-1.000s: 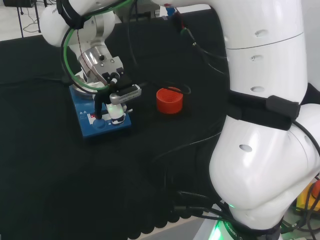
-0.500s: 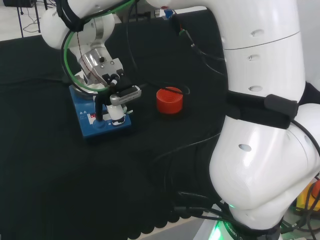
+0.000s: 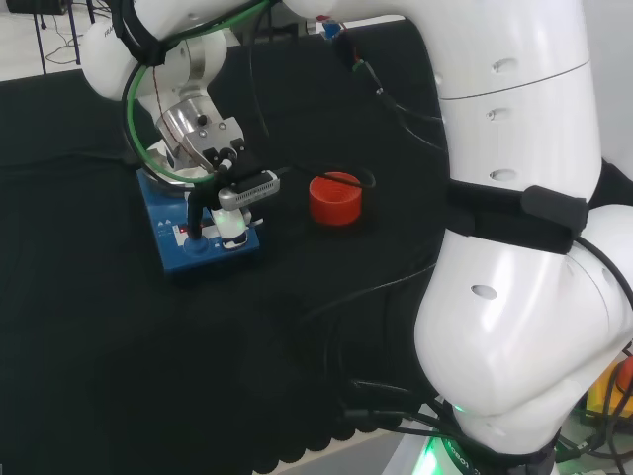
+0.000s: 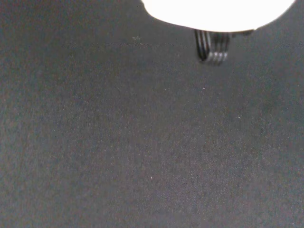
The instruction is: Turn on the heater.
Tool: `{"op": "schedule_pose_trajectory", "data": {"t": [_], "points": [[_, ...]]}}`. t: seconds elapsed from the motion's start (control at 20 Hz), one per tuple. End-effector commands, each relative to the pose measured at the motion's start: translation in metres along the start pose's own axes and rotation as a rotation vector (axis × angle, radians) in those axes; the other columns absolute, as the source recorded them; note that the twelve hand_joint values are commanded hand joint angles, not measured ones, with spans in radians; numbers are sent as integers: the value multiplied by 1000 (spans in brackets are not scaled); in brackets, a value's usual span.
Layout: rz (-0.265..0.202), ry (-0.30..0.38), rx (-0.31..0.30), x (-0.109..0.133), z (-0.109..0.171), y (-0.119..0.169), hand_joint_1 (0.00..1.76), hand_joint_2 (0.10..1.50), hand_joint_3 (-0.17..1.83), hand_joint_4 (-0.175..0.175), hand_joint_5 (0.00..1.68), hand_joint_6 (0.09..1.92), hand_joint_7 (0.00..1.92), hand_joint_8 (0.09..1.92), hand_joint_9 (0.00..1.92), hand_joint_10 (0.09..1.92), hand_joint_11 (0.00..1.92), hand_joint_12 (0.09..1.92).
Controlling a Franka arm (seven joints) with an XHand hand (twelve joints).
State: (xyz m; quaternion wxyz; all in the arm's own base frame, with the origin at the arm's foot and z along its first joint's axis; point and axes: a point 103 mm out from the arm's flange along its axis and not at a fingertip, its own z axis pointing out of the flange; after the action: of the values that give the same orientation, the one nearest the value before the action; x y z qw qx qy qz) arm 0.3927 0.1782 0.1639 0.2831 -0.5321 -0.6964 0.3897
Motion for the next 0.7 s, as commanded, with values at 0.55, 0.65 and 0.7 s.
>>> {"op": "schedule_pose_trajectory", "data": {"t": [0.55,0.65,0.7], "points": [[-24,10,-62,-1,-27,-29,1471,534,1246,-26,220,87,1478,1897,1656,1587,1396,1440],[-19,15,-73,-4,-31,-34,1471,534,1246,-26,220,87,1477,1897,1655,1586,1396,1440],[-18,18,-75,-6,-31,-36,1471,534,1246,-26,220,87,1477,1897,1656,1586,1396,1440]]}}
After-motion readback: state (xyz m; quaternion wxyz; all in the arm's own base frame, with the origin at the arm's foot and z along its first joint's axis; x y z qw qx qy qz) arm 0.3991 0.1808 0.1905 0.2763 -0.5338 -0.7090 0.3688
